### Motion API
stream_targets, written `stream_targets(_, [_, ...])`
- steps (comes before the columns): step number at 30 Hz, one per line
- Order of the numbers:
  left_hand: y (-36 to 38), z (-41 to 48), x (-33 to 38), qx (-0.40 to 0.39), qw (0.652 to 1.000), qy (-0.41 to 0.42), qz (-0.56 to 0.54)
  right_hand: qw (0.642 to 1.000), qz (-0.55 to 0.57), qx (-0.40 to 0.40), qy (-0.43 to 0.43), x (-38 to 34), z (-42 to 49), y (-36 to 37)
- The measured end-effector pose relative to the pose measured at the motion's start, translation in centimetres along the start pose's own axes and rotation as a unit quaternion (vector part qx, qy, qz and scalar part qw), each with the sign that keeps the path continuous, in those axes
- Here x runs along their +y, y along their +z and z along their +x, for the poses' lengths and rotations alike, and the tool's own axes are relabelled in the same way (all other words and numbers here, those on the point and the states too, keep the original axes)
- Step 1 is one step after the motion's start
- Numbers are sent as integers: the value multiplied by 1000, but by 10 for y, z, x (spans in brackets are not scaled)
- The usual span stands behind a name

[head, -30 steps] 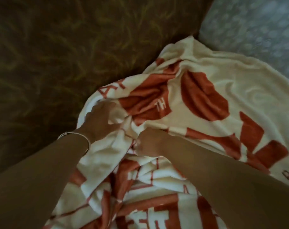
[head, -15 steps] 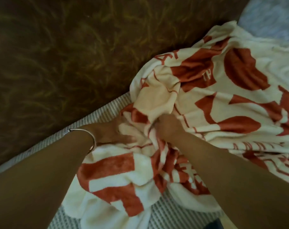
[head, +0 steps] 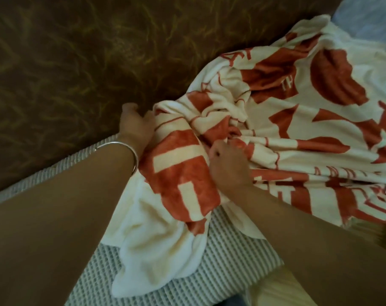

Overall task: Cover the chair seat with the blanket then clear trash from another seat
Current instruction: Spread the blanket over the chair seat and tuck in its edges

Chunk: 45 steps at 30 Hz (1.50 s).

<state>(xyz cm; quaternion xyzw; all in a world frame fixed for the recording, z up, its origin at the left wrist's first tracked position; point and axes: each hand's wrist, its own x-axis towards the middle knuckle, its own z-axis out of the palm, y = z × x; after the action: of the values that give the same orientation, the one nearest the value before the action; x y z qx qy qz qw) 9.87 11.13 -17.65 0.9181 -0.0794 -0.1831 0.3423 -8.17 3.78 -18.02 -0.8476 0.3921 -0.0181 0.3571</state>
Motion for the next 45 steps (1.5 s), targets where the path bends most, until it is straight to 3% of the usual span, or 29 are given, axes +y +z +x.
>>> stream_targets(3, [-10,-14,-29,74,995,-54,45,981,35,-67,-177,-32,-30,10])
stream_targets(5, [-13,-23,-47,59,995,-79,12,950,9,-212,-228,-47,-46,26])
stream_targets(7, [-17,-27,-56,56,992,-108,-11,918,-32,-340,-202,-54,-53,48])
stream_targets(10, [-27,-26,-67,49,988,-131,-61,944,-50,-312,-93,-48,-42,68])
stream_targets(12, [-36,-33,-80,-40,992,-112,-42,949,-83,-298,-60,-40,-34,79])
stream_targets(13, [-39,-40,-90,-112,990,-71,42,939,-114,-320,-49,-44,-37,85])
stream_targets(14, [-42,-48,-101,-192,969,-16,153,928,-156,-336,-39,-45,-44,94])
stream_targets(15, [-45,-58,-114,-266,926,44,263,926,-204,-316,-42,-47,-54,108])
stream_targets(16, [-48,-65,-131,-311,874,108,359,935,-252,-243,-63,-47,-63,124])
stream_targets(18, [-49,-76,-165,-319,803,204,461,940,-316,-93,-93,-51,-75,142])
stream_targets(19, [-48,-80,-178,-299,792,239,475,938,-327,-65,-94,-51,-76,147])
stream_targets(22, [-51,-80,-194,-218,825,319,413,929,-318,-174,-72,-58,-78,149])
stream_targets(24, [-66,-71,-193,-207,821,341,409,942,-231,-234,-60,-80,-88,154])
stream_targets(25, [-76,-66,-189,-221,805,334,438,943,-164,-288,-41,-93,-94,156])
stream_targets(28, [-128,-50,-191,-306,732,236,561,883,-70,-460,66,-133,-125,183])
stream_targets(30, [-165,-41,-202,-346,669,196,628,852,-43,-519,53,-159,-143,204])
stream_targets(31, [-177,-36,-210,-351,667,198,627,840,-15,-536,84,-172,-150,210])
stream_targets(32, [-187,-32,-220,-343,702,204,590,834,6,-544,92,-179,-153,218])
stream_targets(34, [-197,-30,-235,-272,846,188,419,850,-24,-523,55,-190,-148,222])
stream_targets(35, [-198,-32,-241,-202,906,167,333,884,-33,-465,24,-192,-142,222])
stream_targets(36, [-196,-35,-246,-140,944,117,273,919,-27,-393,16,-190,-135,222])
stream_targets(38, [-188,-44,-260,-109,973,-47,199,970,-19,-236,48,-184,-123,223])
stream_targets(40, [-176,-50,-277,-130,975,-162,74,990,-86,-113,23,-181,-117,227])
stream_targets(43, [-172,-53,-290,-128,968,-174,-125,980,-123,-156,10,-180,-120,243])
stream_targets(45, [-173,-56,-288,-192,965,-119,-133,967,-108,-220,63,-179,-123,250])
